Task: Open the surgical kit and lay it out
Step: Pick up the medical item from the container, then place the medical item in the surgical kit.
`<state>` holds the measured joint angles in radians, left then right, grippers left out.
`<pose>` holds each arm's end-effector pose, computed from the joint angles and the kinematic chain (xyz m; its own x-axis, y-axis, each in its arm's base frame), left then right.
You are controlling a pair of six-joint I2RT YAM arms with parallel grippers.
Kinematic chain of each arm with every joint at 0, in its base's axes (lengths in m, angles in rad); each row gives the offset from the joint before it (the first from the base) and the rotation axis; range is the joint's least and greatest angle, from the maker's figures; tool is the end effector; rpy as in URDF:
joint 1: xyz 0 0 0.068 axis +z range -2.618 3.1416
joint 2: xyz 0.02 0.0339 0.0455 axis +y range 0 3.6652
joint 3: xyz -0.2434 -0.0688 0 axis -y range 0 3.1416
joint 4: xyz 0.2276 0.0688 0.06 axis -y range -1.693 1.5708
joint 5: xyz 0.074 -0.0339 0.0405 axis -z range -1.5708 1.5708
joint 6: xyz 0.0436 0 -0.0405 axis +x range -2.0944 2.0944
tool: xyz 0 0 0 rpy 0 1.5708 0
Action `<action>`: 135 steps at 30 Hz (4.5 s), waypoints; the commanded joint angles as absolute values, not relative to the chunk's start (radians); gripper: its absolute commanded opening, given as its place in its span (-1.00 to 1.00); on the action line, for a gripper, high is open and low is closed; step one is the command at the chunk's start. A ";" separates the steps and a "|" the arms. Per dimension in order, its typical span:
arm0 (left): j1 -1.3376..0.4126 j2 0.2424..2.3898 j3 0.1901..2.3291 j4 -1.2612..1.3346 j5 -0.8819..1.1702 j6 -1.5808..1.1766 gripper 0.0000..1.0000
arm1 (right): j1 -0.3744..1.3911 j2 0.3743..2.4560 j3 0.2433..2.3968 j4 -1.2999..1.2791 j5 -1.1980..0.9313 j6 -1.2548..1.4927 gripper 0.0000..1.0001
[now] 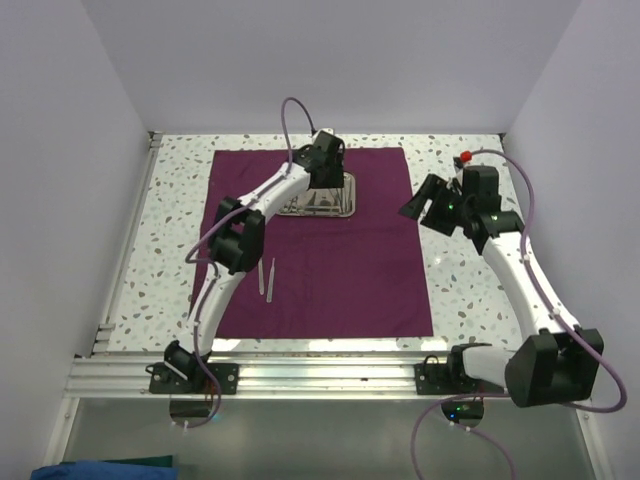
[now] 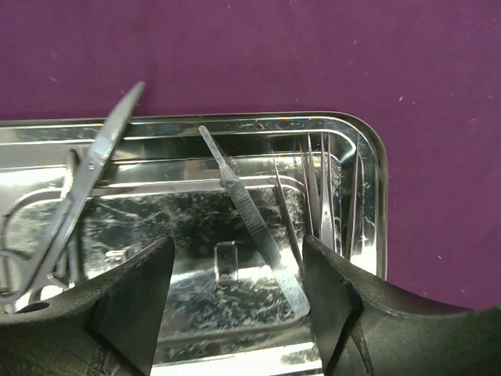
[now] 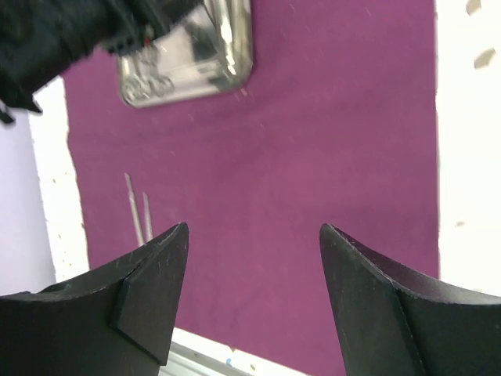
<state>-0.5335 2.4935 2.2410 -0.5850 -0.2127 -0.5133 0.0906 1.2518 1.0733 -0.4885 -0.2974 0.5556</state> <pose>0.4589 -0.2603 0.1750 -0.7416 -0.1194 -0.6601 0.0129 0.9813 -0.1920 0.2669 0.0371 0.2917 -0.6900 0.4437 -0.5719 0.0567 0.8208 0.5684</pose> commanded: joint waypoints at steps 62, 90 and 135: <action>-0.520 2.743 2.396 -0.746 -0.227 -0.525 -0.82 | 0.097 1.333 1.169 -0.592 -0.336 0.494 0.42; -0.492 2.392 2.364 -0.689 -0.184 -0.505 -1.00 | 0.117 1.286 1.164 -0.595 -0.354 0.506 0.42; -0.520 1.669 1.293 -0.445 -0.321 -0.480 0.14 | 0.144 1.149 1.129 -0.727 -0.222 0.469 0.43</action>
